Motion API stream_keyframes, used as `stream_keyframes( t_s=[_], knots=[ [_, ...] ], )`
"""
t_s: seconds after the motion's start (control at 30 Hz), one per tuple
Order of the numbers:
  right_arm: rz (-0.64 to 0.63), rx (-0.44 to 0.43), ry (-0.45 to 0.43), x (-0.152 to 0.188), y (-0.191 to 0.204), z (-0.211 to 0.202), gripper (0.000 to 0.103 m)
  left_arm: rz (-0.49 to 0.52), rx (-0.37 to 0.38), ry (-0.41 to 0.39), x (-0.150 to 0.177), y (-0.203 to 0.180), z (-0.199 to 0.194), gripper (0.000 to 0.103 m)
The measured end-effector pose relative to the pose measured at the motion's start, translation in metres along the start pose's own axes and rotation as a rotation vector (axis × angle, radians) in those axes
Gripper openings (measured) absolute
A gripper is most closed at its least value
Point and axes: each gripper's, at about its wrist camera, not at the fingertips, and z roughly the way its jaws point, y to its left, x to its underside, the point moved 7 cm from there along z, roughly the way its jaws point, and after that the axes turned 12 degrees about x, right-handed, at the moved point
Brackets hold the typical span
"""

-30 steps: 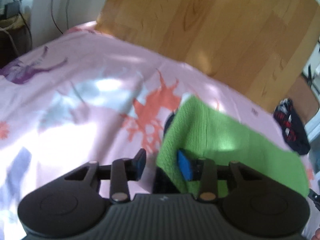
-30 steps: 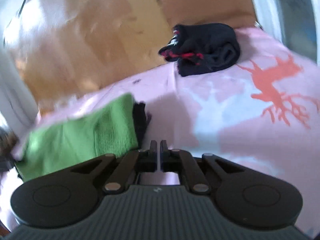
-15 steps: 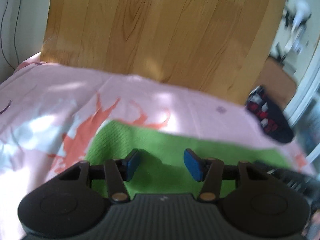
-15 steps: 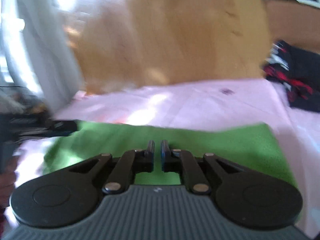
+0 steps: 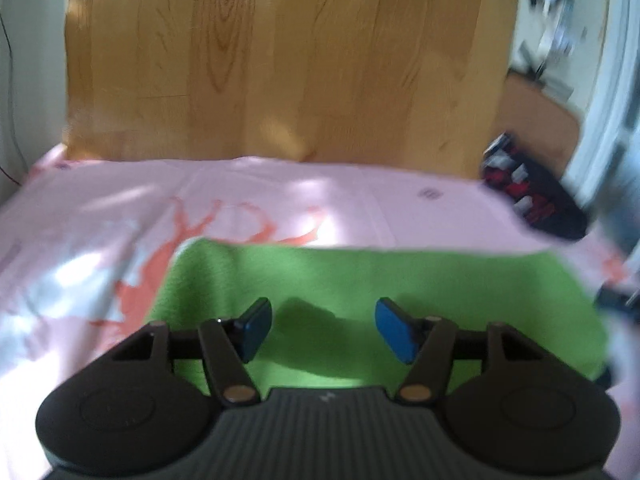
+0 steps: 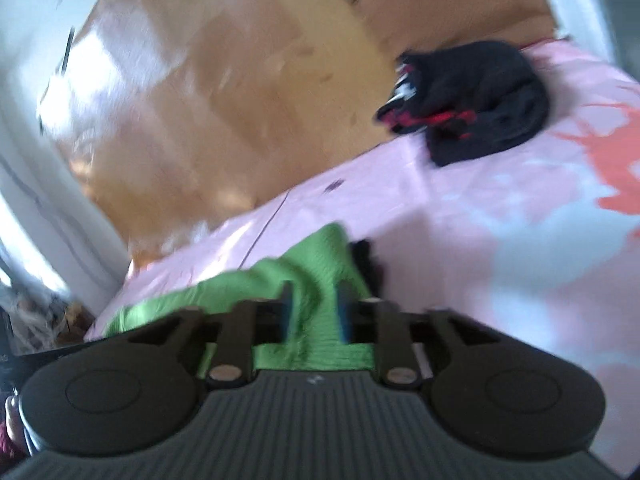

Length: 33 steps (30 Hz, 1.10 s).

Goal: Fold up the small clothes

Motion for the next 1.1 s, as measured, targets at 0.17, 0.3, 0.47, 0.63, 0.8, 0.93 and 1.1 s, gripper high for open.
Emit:
stream_keyframes(
  t_s=[0.17, 0.3, 0.47, 0.63, 0.8, 0.93, 1.1],
  knots=[
    [0.170, 0.000, 0.081, 0.006, -0.040, -0.009, 0.046, -0.090, 0.245, 0.013, -0.016, -0.026, 0.008, 0.046],
    [0.242, -0.073, 0.194, 0.021, -0.039, 0.001, 0.046, -0.175, 0.358, 0.131, -0.006, -0.038, 0.042, 0.027],
    [0.212, -0.102, 0.205, 0.028, -0.019, 0.012, 0.044, -0.207, 0.310, 0.167, 0.017, -0.027, 0.066, 0.006],
    [0.202, -0.118, 0.208, 0.028, -0.016, 0.015, 0.044, -0.220, 0.327, 0.145, 0.020, -0.022, 0.065, 0.006],
    [0.176, -0.117, 0.176, 0.030, -0.014, 0.012, 0.044, -0.110, 0.257, 0.112, 0.020, -0.032, 0.061, 0.006],
    [0.175, -0.105, 0.166, 0.031, -0.012, 0.011, 0.044, -0.023, 0.202, 0.089, 0.022, -0.041, 0.058, 0.006],
    [0.184, -0.093, 0.159, 0.032, -0.011, 0.011, 0.044, 0.042, 0.167, 0.068, 0.025, -0.048, 0.057, 0.006]
  ],
)
